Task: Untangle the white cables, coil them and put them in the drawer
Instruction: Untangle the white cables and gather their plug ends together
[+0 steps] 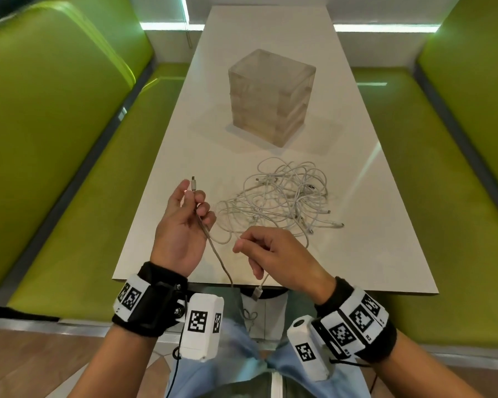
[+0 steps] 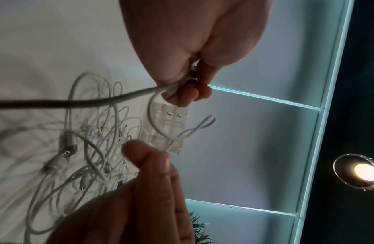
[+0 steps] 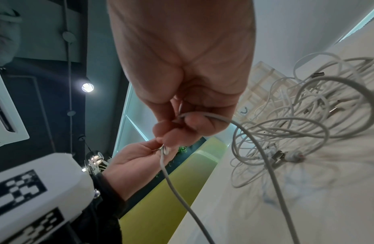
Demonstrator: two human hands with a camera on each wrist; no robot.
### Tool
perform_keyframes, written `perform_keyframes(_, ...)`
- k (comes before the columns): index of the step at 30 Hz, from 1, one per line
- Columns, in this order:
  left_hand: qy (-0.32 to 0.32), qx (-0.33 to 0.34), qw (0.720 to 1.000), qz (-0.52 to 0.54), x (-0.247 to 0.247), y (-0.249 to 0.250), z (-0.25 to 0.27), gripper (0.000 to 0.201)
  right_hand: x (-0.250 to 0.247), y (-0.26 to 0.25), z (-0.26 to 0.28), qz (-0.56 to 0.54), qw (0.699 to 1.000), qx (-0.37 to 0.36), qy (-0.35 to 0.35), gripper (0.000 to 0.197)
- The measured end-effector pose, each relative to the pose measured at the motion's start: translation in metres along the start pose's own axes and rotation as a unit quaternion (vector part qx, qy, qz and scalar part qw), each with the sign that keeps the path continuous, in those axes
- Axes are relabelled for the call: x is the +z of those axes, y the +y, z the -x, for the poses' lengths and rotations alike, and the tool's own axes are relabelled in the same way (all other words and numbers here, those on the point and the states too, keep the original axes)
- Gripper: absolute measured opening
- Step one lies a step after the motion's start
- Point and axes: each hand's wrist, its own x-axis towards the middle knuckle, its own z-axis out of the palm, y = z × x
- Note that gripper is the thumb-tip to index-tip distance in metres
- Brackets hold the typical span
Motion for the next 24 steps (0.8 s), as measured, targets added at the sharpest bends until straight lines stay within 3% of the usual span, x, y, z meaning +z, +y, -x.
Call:
perform_keyframes(5,0.0,0.017,0.999,-0.036,-0.001,0.009,-0.004,0.023,-0.009,0.018,0.01,0.122,0.975,0.048,-0.179,0.016)
perform_keyframes(10,-0.011,0.03,0.995,-0.091,0.007,0.015,0.0,0.031,-0.001,0.041,0.016,0.208,0.942,0.078,-0.251,0.019)
perform_keyframes(13,-0.042,0.015,0.996,-0.076,0.012,0.013,0.004,0.034,-0.005,0.041,0.015,0.221,0.952,0.066,-0.202,0.016)
perform_keyframes(17,-0.08,-0.003,0.994,-0.076,0.024,0.005,0.011,0.031,-0.021,0.018,0.008,0.131,0.988,0.049,-0.061,0.044)
perform_keyframes(21,-0.103,-0.028,0.991,-0.079,0.031,-0.003,0.014,0.033,-0.033,0.001,0.004,0.236,0.962,0.116,-0.074,0.041)
perform_keyframes(24,-0.115,-0.049,0.99,-0.066,0.031,-0.001,0.016,0.019,-0.048,-0.005,0.01,0.28,0.947,0.146,-0.066,0.043)
